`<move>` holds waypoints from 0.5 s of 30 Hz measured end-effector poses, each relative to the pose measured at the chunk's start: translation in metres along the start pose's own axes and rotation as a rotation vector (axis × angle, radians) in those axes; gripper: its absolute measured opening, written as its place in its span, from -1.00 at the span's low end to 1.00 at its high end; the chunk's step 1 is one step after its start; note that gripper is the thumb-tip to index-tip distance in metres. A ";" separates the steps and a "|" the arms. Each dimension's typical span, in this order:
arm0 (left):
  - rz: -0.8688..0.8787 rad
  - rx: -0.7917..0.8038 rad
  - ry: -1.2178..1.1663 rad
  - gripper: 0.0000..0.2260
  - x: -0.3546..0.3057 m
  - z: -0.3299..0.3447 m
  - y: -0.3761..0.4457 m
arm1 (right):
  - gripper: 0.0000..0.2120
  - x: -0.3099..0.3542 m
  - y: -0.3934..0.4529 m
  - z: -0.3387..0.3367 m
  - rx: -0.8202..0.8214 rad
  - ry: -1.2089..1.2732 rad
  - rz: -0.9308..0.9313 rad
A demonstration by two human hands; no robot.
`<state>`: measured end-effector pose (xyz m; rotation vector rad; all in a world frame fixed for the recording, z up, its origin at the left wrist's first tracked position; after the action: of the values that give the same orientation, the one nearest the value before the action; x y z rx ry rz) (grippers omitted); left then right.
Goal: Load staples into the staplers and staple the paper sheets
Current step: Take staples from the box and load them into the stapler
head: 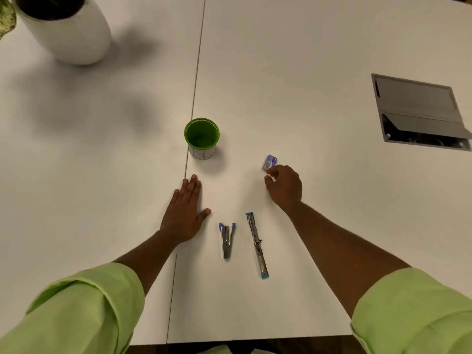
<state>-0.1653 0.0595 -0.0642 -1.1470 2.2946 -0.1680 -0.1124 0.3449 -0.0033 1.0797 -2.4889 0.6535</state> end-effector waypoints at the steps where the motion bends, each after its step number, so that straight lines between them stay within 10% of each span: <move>1: 0.000 -0.011 0.003 -0.28 -0.002 0.003 0.001 | -0.83 -0.004 0.004 -0.001 0.010 -0.004 0.007; 15: -0.035 -0.210 0.127 -0.36 0.003 0.026 0.003 | -0.40 0.002 0.041 0.003 0.110 -0.036 -0.191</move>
<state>-0.1554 0.0624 -0.0882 -1.3151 2.4505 -0.0125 -0.1444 0.3672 -0.0158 1.3605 -2.3646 0.7254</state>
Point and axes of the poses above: each hand's wrist, its own y-axis towards the middle knuckle, its own z-axis out of the palm, x = y × z, the point moved 6 cm from there along y, towards the middle knuckle, and after that the axes turned 3 degrees about x, right-handed, at the moved point
